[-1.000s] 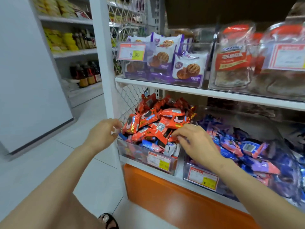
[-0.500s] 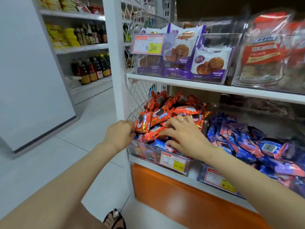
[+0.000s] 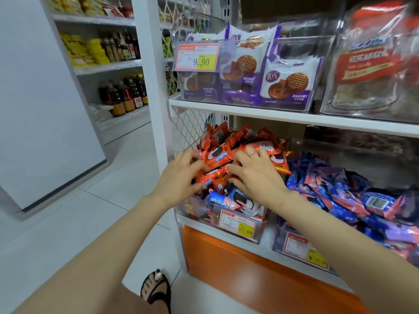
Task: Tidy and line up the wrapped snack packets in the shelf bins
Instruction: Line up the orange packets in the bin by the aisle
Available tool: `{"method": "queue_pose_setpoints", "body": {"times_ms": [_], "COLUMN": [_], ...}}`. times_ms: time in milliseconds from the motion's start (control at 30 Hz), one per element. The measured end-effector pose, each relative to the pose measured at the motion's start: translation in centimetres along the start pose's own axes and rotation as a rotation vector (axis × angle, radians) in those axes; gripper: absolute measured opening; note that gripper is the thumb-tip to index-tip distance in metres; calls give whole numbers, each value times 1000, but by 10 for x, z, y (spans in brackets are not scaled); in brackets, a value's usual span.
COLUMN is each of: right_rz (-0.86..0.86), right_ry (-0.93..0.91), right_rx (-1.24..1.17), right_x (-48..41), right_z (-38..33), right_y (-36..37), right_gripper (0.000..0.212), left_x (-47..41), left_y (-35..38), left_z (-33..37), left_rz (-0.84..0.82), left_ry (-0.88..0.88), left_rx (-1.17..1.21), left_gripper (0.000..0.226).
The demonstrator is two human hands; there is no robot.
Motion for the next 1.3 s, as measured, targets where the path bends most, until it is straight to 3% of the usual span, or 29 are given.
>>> {"method": "queue_pose_setpoints", "body": {"times_ms": [200, 300, 500, 633, 767, 1100, 1300], "right_rz": [52, 36, -128, -98, -74, 4, 29], "right_ry": [-38, -83, -109, -115, -92, -21, -84], "right_rx": [-134, -239, -216, -275, -338, -382, -337], "right_x": [3, 1, -3, -5, -7, -10, -7], "right_z": [-7, -22, -37, -37, -33, -25, -27], "right_y": [-1, -5, 5, 2, -1, -9, -9], "right_gripper": [20, 30, 17, 8, 7, 8, 5], "left_x": [-16, -17, -2, 14, 25, 10, 5], "left_y": [2, 2, -9, -15, -1, 9, -2], "left_z": [-17, -17, -18, -13, -8, -11, -8], "left_rz": [53, 72, -83, -93, -231, -341, -182], "left_ry": [-104, -115, -87, -164, -292, -569, -613], "left_rx": [47, 92, 182, -93, -282, 62, 178], "left_gripper": [35, 34, 28, 18, 28, 28, 11]}}
Point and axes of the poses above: each hand's wrist, its own x-axis away from the middle knuckle, its own y-axis out of the palm, z = x × y, the point moved 1 cm from there along -x, towards the middle knuckle, and after that the axes turned 2 degrees about -z, right-handed, at the moved point
